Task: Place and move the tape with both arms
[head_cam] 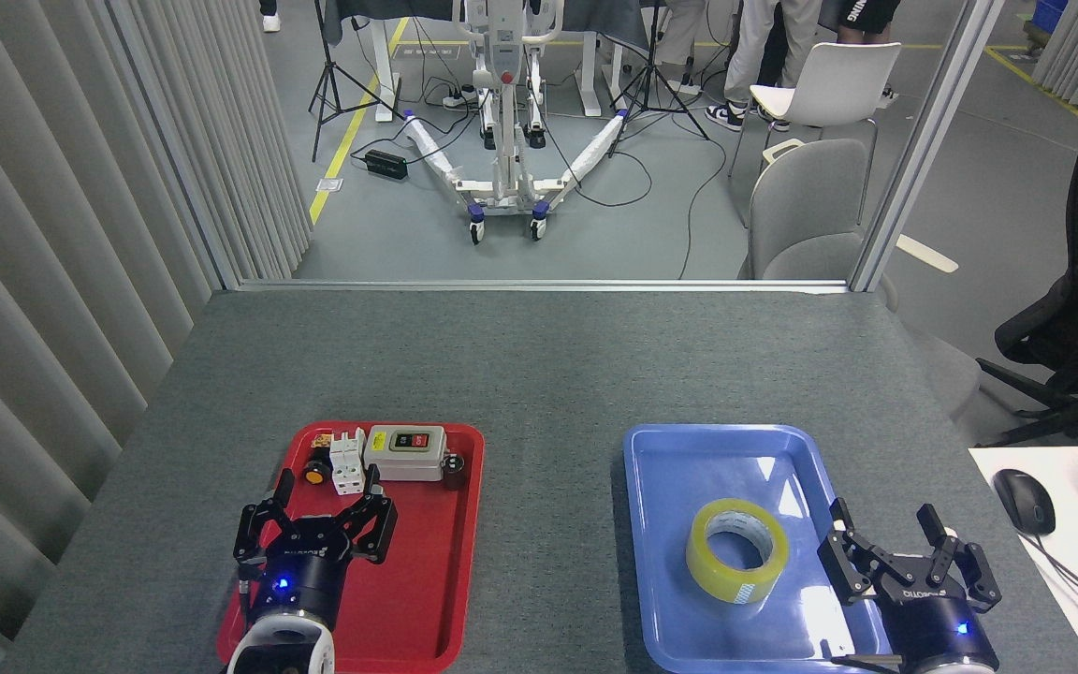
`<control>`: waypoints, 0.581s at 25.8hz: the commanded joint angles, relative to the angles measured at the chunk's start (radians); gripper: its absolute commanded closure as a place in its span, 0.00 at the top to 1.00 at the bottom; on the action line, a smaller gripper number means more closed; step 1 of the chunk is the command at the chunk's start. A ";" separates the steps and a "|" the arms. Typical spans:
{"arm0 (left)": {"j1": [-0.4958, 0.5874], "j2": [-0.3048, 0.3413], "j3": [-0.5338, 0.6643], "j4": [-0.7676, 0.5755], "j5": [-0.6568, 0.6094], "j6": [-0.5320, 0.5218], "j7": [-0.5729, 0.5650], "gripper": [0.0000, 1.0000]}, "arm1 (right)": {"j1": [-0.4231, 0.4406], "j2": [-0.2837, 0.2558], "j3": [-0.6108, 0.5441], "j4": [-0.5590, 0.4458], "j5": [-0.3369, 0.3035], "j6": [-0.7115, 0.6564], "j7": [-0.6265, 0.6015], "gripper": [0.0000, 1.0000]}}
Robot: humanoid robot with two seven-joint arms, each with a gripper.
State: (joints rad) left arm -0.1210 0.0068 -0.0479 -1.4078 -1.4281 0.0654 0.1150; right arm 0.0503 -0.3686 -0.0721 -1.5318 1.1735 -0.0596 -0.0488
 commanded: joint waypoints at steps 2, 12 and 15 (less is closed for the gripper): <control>0.001 0.001 0.000 0.000 0.000 0.001 0.002 1.00 | -0.030 -0.009 0.000 0.007 -0.028 0.000 -0.002 1.00; 0.001 -0.005 0.000 -0.007 0.000 0.002 0.000 1.00 | -0.018 -0.039 0.012 0.009 -0.015 -0.005 -0.003 1.00; 0.001 -0.001 0.000 -0.007 0.000 0.002 0.000 1.00 | -0.015 -0.038 0.012 0.009 -0.015 -0.005 -0.003 1.00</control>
State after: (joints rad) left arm -0.1192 0.0042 -0.0476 -1.4127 -1.4281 0.0671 0.1155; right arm 0.0321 -0.4065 -0.0606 -1.5233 1.1570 -0.0638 -0.0519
